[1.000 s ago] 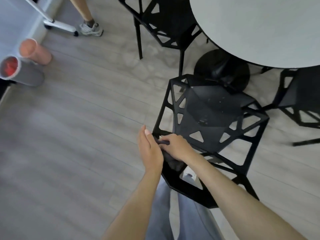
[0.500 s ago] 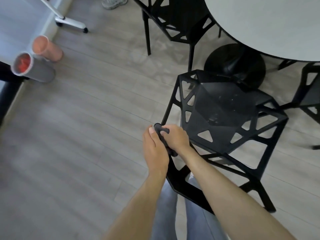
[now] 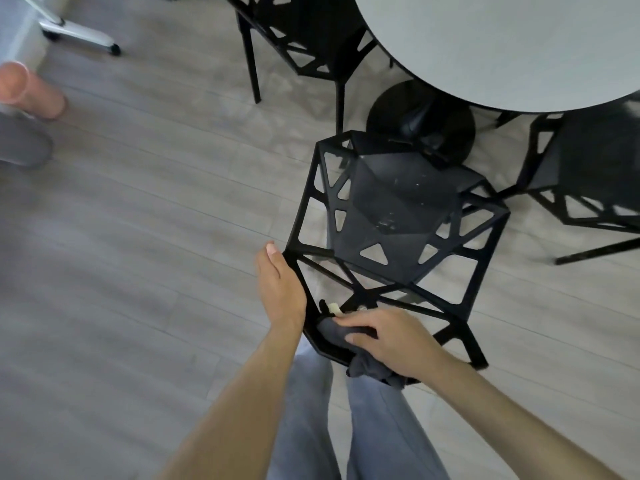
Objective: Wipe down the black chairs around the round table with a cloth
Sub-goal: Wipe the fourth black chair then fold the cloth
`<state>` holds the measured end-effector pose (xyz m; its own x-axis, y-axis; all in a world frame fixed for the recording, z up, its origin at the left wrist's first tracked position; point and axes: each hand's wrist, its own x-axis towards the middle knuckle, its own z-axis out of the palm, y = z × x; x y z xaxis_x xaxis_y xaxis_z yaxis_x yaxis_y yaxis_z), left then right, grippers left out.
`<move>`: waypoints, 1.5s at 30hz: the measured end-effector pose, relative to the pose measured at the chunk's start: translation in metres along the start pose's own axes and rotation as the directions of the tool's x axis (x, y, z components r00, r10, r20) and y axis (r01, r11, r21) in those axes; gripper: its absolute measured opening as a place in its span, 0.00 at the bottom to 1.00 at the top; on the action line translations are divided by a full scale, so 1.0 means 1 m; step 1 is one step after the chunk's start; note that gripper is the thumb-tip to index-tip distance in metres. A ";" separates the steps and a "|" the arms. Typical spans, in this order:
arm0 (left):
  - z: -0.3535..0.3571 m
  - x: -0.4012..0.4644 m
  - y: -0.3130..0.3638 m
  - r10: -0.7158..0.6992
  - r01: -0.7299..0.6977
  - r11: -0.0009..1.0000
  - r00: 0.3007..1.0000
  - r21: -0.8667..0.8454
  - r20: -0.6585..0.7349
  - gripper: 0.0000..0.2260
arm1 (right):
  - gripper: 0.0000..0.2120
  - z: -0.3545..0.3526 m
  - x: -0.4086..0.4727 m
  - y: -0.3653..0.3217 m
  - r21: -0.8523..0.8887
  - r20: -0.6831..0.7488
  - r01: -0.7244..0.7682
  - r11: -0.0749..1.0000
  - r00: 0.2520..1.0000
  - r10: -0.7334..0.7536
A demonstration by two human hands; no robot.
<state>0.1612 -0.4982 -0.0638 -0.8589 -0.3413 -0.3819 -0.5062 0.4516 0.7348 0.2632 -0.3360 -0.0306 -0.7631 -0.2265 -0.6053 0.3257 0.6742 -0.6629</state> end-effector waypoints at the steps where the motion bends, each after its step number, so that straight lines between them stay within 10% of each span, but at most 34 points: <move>1: 0.000 0.000 -0.001 0.004 -0.004 1.000 1.000 0.004 -0.001 0.10 | 0.18 -0.001 0.009 0.004 -0.066 -0.008 -0.022 0.998 1.000 0.022; 7: 0.002 -0.002 0.000 -0.002 0.002 1.000 1.000 0.030 -0.010 0.10 | 0.16 0.002 0.065 0.045 -0.172 -0.001 -0.228 0.958 0.973 0.232; 16: 0.002 0.000 -0.003 0.007 -0.004 0.996 0.999 0.093 -0.041 0.10 | 0.19 0.001 0.036 0.021 -0.075 0.053 0.103 0.992 0.994 -0.099; 27: 0.006 0.005 -0.009 0.029 -0.015 0.970 0.998 0.242 -0.053 0.17 | 0.13 0.015 0.100 0.081 -0.176 -0.137 -0.371 0.912 0.926 0.351; 39: 0.006 0.008 -0.010 0.044 -0.031 0.970 0.998 0.243 -0.048 0.14 | 0.05 0.032 0.201 -0.022 0.124 -0.272 -0.135 0.983 0.948 0.164; 45: 0.005 0.004 -0.010 0.040 -0.030 0.970 0.998 0.242 -0.040 0.16 | 0.14 0.026 0.152 0.058 -0.091 -0.101 -0.337 0.937 0.939 0.328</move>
<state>0.1623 -0.4995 -0.0752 -0.8748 -0.3552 -0.3295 -0.4844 0.6478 0.5879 0.1811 -0.3495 -0.1723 -0.6662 0.0795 -0.7415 0.5116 0.7721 -0.3769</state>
